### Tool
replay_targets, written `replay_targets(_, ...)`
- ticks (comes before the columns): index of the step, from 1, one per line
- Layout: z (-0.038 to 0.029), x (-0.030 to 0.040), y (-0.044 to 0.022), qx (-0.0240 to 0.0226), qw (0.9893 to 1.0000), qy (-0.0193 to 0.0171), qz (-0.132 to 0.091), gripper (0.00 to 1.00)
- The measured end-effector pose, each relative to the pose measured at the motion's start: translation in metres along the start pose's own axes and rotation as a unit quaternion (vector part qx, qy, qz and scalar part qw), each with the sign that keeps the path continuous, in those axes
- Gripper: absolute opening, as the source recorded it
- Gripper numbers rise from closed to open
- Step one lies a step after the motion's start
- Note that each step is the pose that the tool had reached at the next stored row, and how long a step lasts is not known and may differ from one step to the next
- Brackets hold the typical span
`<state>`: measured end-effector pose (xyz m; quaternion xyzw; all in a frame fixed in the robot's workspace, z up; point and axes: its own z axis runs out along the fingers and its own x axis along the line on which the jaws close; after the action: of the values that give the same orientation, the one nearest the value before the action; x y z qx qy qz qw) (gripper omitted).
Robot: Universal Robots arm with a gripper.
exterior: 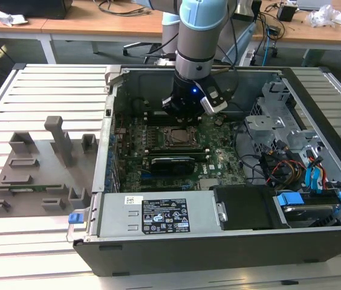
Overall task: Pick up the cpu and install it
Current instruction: 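Install the first cpu locking lever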
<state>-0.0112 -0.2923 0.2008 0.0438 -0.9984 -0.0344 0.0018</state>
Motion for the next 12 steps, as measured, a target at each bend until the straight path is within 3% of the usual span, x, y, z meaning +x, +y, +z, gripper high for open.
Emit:
replay_targets(4,-0.0006,0.0002,0.0003,-0.0020,1.0000,0.0001,0.000,0.11)
replay_targets(7,0.0002,-0.0002,0.0017,-0.0090,1.0000,-0.0009,0.000,0.11)
replay_targets(10,-0.0001,-0.0002,0.0018,-0.0107,0.9999,-0.0009,0.000,0.11)
replay_targets(12,-0.0047,-0.0002,0.0022,-0.0108,0.9999,-0.0009,0.000,0.11)
